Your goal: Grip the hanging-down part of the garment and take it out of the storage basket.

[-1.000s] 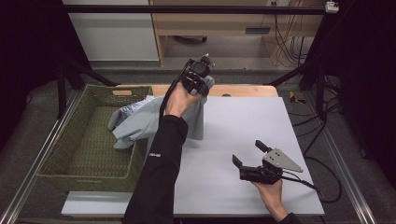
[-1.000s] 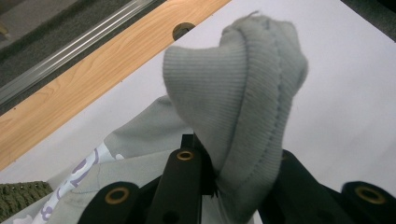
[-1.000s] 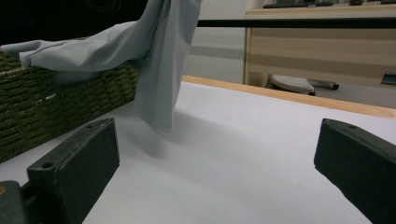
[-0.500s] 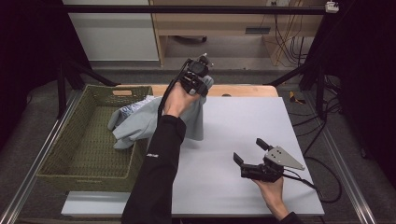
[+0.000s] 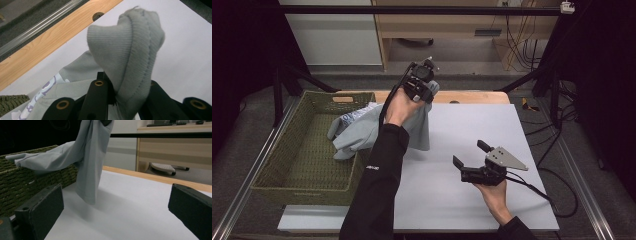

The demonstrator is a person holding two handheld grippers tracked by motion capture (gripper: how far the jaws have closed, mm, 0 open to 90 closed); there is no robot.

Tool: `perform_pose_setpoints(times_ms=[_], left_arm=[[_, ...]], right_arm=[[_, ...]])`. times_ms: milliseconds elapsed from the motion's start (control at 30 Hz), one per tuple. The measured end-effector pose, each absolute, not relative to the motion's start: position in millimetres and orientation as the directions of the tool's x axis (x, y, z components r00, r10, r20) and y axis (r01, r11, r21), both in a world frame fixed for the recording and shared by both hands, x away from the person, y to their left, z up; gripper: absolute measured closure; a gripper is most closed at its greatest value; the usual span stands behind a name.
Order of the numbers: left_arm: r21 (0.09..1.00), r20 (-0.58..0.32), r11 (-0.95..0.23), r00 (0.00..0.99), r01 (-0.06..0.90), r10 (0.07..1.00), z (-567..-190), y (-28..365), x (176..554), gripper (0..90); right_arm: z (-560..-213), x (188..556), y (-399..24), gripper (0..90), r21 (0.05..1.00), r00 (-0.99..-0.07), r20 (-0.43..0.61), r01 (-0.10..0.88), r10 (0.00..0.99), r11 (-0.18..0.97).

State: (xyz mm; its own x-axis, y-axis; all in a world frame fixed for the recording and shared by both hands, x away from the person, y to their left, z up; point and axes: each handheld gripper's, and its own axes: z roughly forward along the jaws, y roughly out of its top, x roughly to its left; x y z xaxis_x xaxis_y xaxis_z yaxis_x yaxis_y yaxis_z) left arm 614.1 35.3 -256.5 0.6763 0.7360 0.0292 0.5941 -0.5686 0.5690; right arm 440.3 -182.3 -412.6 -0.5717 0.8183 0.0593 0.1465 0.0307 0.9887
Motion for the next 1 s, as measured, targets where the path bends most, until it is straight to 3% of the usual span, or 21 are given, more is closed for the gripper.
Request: perform_pose_setpoints(times_ms=[1000], left_arm=[[0.583,0.031,-0.558,0.67,0.59,0.742,-244.8,45.1,603.0,81.2]], right_arm=[[-393.0,495.7,-103.5,0.5,0.988,-0.619,0.053,0.146,0.783,0.048]])
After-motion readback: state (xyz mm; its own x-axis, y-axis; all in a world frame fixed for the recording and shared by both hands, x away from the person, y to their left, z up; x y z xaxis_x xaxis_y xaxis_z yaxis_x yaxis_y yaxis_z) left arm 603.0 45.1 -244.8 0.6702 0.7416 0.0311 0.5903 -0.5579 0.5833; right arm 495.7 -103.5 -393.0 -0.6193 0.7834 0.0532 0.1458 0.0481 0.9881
